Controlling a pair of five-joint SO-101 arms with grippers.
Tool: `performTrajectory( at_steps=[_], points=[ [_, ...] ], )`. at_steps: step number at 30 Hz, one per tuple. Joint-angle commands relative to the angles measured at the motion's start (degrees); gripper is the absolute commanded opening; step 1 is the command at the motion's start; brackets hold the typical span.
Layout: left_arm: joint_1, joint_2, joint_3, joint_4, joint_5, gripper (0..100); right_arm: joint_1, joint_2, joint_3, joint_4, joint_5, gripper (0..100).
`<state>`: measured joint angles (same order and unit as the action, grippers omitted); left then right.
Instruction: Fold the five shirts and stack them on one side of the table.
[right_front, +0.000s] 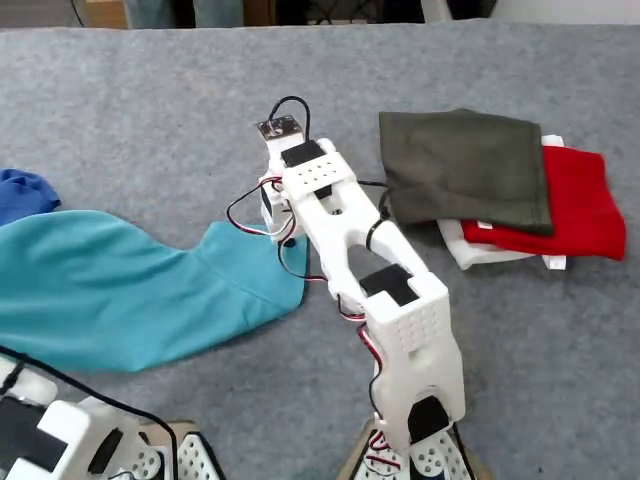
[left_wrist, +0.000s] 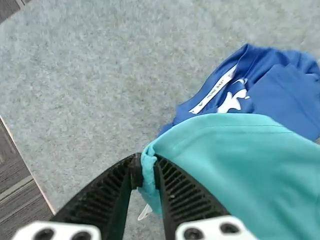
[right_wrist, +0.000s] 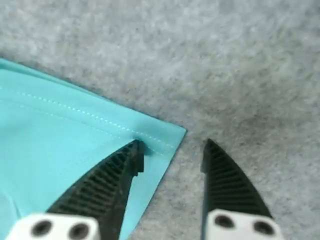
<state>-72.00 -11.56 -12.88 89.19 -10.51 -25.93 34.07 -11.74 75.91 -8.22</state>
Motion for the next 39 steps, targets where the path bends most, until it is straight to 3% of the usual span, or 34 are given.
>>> performTrajectory(
  at_steps=[1,2,6,10,15,24,30,39],
  points=[
    [-1.8,-2.0,3.1,-3.3,-1.8,3,-0.3,-0.4,-2.9,-0.3,-0.5,5.5],
    [-2.0,-2.0,4.2,-3.8,-2.3,3,-0.2,-0.4,-2.7,-0.4,-0.4,1.1],
    [-3.2,-2.0,8.6,-6.3,-4.1,3,-0.2,-0.4,-2.6,-0.3,-0.4,7.1],
    [-6.3,-1.9,14.0,-10.2,-6.8,3,-0.2,-0.7,-3.0,-0.2,-0.4,1.7],
    [-11.3,-1.6,21.5,-14.8,-11.5,3,-0.2,-0.7,-2.9,0.4,-0.4,1.8],
    [-21.8,-1.6,39.7,-22.5,-27.1,3,0.2,-0.8,-9.4,13.4,4.4,1.8],
    [-30.5,-1.6,41.1,-28.1,-37.5,3,3.5,-0.8,-17.5,24.1,6.8,1.8],
    [-35.4,-1.5,43.7,-28.7,-50.0,3,7.1,-10.0,-12.6,24.9,9.9,1.7]
  ],
)
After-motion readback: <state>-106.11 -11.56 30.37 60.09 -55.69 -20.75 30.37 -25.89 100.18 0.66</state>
